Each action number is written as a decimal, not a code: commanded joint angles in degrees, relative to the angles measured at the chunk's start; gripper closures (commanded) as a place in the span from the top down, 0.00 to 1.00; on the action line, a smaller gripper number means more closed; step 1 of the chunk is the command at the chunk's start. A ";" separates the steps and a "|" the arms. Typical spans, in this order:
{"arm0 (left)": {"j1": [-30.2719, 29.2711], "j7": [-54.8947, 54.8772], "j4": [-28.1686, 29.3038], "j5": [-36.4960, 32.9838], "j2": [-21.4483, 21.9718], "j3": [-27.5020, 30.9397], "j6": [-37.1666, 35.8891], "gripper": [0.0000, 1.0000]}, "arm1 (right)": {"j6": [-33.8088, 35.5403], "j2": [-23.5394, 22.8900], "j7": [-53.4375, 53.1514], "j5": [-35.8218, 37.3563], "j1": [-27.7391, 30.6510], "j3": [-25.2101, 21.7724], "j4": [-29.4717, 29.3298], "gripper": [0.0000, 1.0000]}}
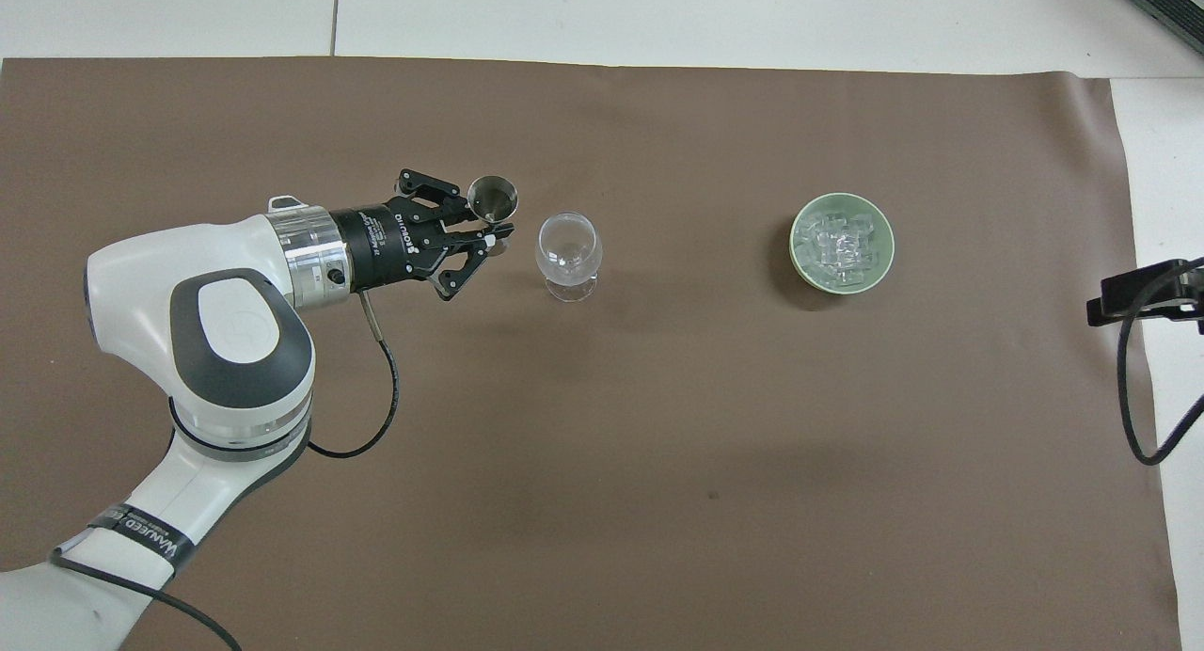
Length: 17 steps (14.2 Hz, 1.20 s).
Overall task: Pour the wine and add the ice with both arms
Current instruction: 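Lift the silver cup with the left gripper toward the clear glass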
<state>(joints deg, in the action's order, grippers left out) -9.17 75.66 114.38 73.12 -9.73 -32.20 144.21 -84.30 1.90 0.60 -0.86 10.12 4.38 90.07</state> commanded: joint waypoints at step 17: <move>3.02 1.25 1.02 -11.93 1.03 -1.02 7.22 0.00 | -0.86 0.48 1.51 -0.19 0.34 0.19 0.54 1.00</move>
<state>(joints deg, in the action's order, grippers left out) -6.74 75.62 114.51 63.62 -9.73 -33.42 150.02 -84.30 1.90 0.60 -0.86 10.12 4.38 90.07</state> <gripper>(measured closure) 0.780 0.000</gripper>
